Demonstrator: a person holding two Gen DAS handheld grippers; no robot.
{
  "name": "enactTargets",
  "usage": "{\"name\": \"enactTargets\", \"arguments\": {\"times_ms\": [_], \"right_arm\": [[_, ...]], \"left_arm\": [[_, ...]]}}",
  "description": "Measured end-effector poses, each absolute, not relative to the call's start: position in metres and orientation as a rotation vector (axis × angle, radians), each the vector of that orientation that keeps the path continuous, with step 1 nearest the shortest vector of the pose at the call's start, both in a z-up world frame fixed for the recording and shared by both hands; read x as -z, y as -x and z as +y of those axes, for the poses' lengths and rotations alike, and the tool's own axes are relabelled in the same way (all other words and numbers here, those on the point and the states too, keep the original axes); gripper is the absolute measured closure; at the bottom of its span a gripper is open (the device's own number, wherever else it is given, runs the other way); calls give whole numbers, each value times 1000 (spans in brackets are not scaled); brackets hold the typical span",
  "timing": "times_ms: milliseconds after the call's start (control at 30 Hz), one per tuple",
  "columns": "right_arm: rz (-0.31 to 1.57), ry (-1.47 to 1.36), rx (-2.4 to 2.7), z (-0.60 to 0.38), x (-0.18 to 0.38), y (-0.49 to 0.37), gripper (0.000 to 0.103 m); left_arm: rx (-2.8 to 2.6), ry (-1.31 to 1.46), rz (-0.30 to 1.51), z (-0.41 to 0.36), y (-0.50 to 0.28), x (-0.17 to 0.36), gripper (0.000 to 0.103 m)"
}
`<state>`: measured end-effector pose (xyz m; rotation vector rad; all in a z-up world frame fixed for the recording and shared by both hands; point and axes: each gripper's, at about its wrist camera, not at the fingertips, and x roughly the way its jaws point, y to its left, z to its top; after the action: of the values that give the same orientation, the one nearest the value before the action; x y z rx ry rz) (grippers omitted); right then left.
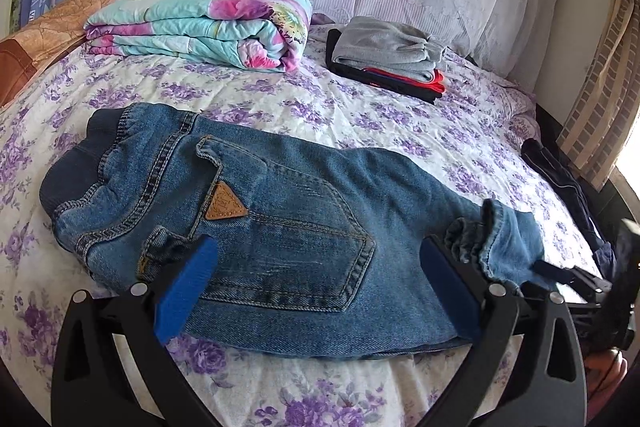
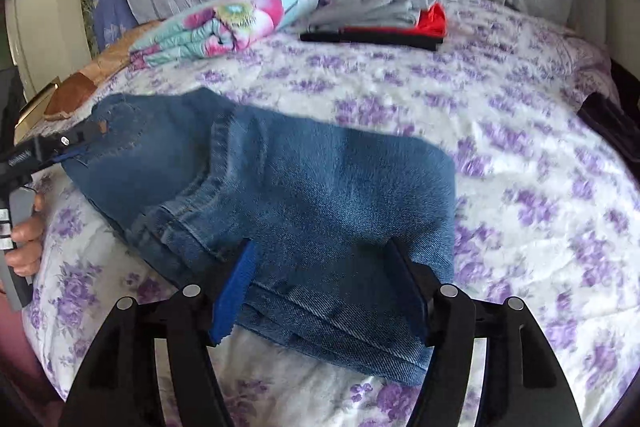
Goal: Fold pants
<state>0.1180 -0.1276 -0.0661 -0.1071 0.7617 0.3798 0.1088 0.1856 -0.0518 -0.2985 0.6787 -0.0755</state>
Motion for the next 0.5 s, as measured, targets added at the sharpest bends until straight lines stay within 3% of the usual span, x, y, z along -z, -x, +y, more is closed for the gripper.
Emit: {"name": "enactTargets", "arguments": {"times_ms": [67,133,200,500], "right_arm": [[688,43,-404,-133,50,-107,34],[697,-7,-398,-138,54,-102,24],[812,-19,-385,-141,81,-109,23],[661,111,-369,-97,58,-66,20]], "left_arm": [[74,295,680,186,-109,52,4],[75,297,679,185,-109,52,4],[74,294,680,185,-109,52,4],[71,341,656,210,-94,33,4]]}}
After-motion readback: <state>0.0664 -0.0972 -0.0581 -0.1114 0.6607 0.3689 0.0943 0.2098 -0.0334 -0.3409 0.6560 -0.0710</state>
